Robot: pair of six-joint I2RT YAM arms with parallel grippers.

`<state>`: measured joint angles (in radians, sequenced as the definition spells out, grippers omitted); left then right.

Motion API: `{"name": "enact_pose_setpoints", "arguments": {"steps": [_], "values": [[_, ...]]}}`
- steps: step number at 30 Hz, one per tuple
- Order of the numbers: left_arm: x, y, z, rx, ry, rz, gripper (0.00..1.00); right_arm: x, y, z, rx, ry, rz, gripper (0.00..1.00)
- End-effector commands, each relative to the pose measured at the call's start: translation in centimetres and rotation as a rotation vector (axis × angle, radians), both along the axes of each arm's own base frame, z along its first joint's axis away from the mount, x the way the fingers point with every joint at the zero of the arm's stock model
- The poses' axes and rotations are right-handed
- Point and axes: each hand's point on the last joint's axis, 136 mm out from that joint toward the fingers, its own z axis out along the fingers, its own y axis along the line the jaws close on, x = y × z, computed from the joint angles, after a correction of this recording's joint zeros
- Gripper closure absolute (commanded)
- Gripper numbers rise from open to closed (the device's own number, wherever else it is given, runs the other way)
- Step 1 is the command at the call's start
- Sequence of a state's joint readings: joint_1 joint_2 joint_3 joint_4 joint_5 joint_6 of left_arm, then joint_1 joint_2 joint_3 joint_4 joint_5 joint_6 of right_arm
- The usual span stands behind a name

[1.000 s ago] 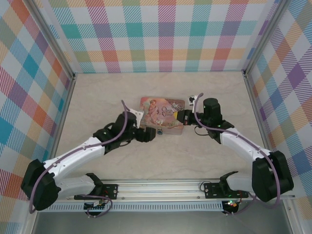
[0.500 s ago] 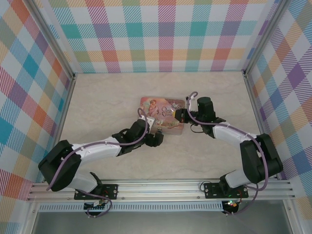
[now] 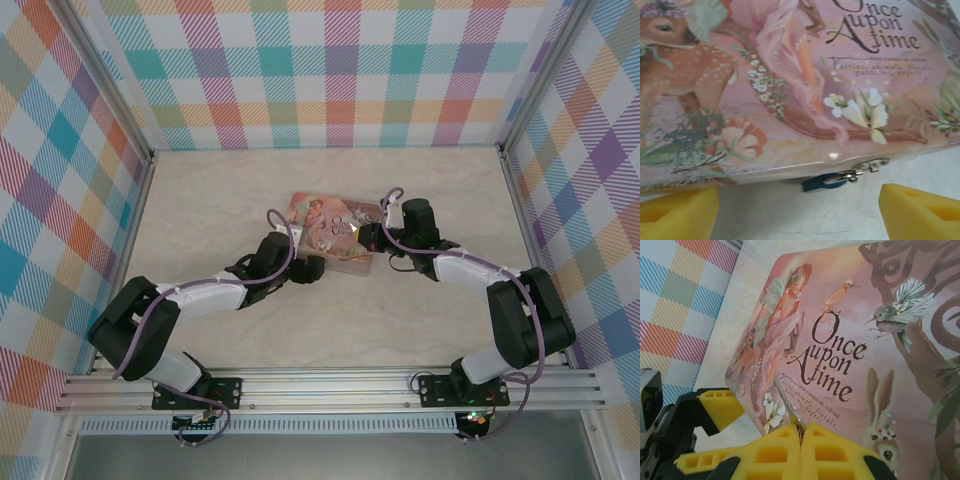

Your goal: Unlock a padlock with a key

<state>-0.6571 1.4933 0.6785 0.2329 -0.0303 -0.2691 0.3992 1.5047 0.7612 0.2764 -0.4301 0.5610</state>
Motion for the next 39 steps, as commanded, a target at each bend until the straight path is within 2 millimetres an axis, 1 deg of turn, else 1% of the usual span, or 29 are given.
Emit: {"name": "enact_pose_setpoints", "arguments": {"steps": [1, 4, 7, 11, 14, 19, 22, 24, 27, 31, 35, 39], "values": [[1.1, -0.4, 1.1, -0.008, -0.039, -0.033, 0.17, 0.0, 0.3, 0.0, 0.007, -0.010, 0.008, 0.96], [0.7, -0.5, 1.0, 0.005, -0.036, -0.063, 0.19, 0.3, 0.4, 0.3, 0.004, -0.017, 0.009, 0.96], [-0.2, -0.3, 0.1, 0.000, -0.016, -0.079, 0.21, 0.7, 0.7, 0.5, 0.007, -0.019, 0.018, 0.96], [-1.4, -0.4, -1.1, -0.005, 0.002, -0.090, 0.22, 1.2, 0.9, -0.1, 0.004, 0.001, 0.013, 0.96], [-1.8, -0.8, -1.9, 0.004, 0.007, -0.090, 0.22, 1.4, 0.9, -0.7, 0.001, 0.023, -0.004, 0.96], [-1.5, -1.9, -2.8, 0.047, -0.020, -0.091, 0.21, 1.4, 0.8, -1.9, -0.018, 0.058, -0.023, 0.96], [-0.9, -2.6, -3.2, 0.070, -0.045, -0.074, 0.18, 1.4, 0.7, -2.4, -0.028, 0.074, -0.032, 0.96], [-0.4, -3.0, -3.4, 0.081, -0.059, -0.062, 0.16, 1.5, 0.7, -2.4, -0.031, 0.079, -0.034, 0.96], [0.0, -3.8, -3.4, 0.086, -0.082, -0.058, 0.15, 1.4, 0.8, -2.5, -0.040, 0.081, -0.032, 0.96], [0.2, -4.8, -3.4, 0.099, -0.107, -0.064, 0.15, 1.2, 0.8, -2.6, -0.046, 0.084, -0.031, 0.96], [0.2, -5.0, -3.3, 0.116, -0.128, -0.050, 0.14, 1.2, 0.8, -2.7, -0.052, 0.085, -0.032, 0.96], [0.6, -4.7, -3.1, 0.124, -0.140, -0.026, 0.18, 1.2, 0.8, -2.7, -0.054, 0.083, -0.025, 0.96]]}}
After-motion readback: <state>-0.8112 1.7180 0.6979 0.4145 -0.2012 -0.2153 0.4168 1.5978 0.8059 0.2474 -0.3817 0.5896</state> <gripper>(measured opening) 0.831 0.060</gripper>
